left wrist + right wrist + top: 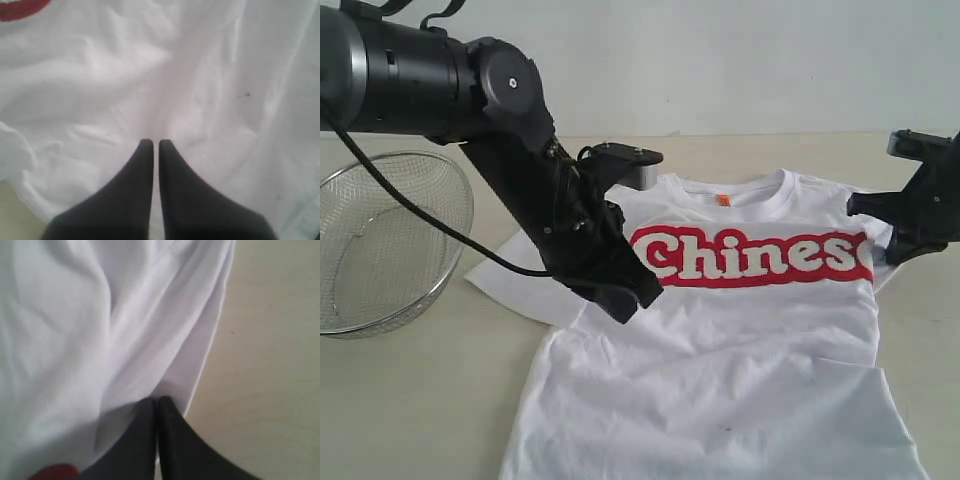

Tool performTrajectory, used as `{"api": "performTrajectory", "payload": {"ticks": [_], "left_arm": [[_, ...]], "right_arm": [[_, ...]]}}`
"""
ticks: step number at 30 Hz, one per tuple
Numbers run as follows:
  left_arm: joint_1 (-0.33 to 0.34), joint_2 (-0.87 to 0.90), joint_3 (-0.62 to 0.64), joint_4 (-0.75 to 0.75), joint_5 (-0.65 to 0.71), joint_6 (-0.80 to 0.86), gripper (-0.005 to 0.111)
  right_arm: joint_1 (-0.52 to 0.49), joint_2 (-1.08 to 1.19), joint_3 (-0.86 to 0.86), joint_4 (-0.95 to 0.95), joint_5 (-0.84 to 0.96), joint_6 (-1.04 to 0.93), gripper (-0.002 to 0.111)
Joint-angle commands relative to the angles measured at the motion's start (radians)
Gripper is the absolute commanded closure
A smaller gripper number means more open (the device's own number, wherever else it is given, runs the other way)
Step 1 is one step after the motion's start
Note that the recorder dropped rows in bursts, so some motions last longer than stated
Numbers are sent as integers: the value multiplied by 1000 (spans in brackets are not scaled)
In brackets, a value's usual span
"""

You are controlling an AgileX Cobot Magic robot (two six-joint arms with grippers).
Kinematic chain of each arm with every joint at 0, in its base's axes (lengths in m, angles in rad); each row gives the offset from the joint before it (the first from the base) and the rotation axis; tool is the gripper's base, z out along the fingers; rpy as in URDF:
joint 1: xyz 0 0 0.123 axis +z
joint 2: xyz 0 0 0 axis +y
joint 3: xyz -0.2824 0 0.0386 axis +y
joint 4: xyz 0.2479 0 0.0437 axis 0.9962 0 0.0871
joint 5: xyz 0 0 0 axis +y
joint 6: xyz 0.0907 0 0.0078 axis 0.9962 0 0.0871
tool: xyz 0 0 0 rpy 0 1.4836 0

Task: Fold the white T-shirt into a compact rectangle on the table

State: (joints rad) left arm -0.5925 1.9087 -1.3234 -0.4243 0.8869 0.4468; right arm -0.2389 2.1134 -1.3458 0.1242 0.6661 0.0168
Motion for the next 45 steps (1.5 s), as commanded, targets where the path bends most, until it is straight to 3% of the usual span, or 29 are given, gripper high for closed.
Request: {"api": "performTrajectory", "payload": {"ticks": [1, 7, 15, 33, 45], "left_arm": [[-5, -10, 3, 79, -36, -49, 102], [-5, 35, 3, 174, -90, -108, 102], [-5, 142, 3, 172, -104, -108, 102], [-5, 173, 3, 168, -175, -120, 102], [-5, 229, 3, 179, -146, -142, 102]], "right_arm": [[-13, 31, -11, -133, 47, 29, 108], [-13, 31, -40, -141, 86, 39, 108], [-13, 31, -40, -139, 86, 39, 108], [-11, 31, -40, -135, 90, 36, 108], [-11, 31, -40, -130, 94, 36, 108]]}}
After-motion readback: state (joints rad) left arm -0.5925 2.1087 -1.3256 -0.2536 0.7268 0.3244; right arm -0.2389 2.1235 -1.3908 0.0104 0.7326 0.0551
